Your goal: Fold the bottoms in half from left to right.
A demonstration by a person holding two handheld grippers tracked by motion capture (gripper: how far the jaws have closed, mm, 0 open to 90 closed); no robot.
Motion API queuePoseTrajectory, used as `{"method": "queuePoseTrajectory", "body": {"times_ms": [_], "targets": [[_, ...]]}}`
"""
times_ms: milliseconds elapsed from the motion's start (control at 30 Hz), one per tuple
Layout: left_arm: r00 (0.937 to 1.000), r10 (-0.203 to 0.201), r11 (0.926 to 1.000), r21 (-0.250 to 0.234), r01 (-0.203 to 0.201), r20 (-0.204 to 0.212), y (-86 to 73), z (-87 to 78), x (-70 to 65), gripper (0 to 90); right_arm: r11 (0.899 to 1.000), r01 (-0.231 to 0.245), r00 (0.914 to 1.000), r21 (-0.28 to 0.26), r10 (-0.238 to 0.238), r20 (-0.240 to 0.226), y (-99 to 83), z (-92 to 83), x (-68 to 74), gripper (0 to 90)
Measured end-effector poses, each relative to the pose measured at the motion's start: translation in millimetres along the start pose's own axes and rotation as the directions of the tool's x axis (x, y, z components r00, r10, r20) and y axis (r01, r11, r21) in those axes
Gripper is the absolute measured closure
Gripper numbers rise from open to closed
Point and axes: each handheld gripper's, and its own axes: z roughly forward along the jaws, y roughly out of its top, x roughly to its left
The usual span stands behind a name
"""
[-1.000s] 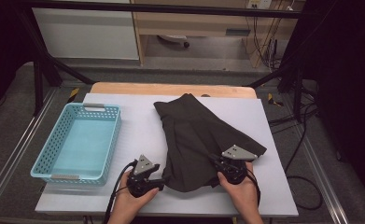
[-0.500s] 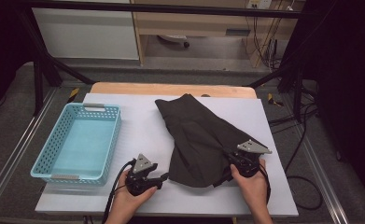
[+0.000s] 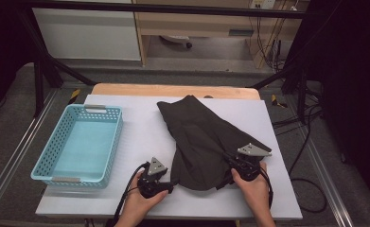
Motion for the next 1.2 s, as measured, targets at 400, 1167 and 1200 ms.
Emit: {"method": "queuePoseTrajectory", "body": {"times_ms": [400, 1167, 1200], "targets": [[0.9986, 0.044, 0.9989, 0.01, -0.045, 0.03, 4.2, 6.8, -5.8, 81.5, 1.0, 0.026, 0.9992, -0.018, -0.026, -0.03, -2.4, -3.6, 10.5, 60.6], [0.9781, 0.037, 0.9979, 0.045, -0.047, 0.205, -2.0, 3.7, -49.4, 87.0, 0.998, 0.056, 0.9976, -0.018, -0.057, -0.039, 0.7, -5.9, 17.4, 56.1], [0.9783, 0.036, 0.998, 0.044, -0.046, 0.204, -2.2, 3.5, -49.3, 87.0, 0.998, 0.056, 0.9976, -0.017, -0.056, -0.039, 0.6, -5.9, 17.2, 56.0]]}}
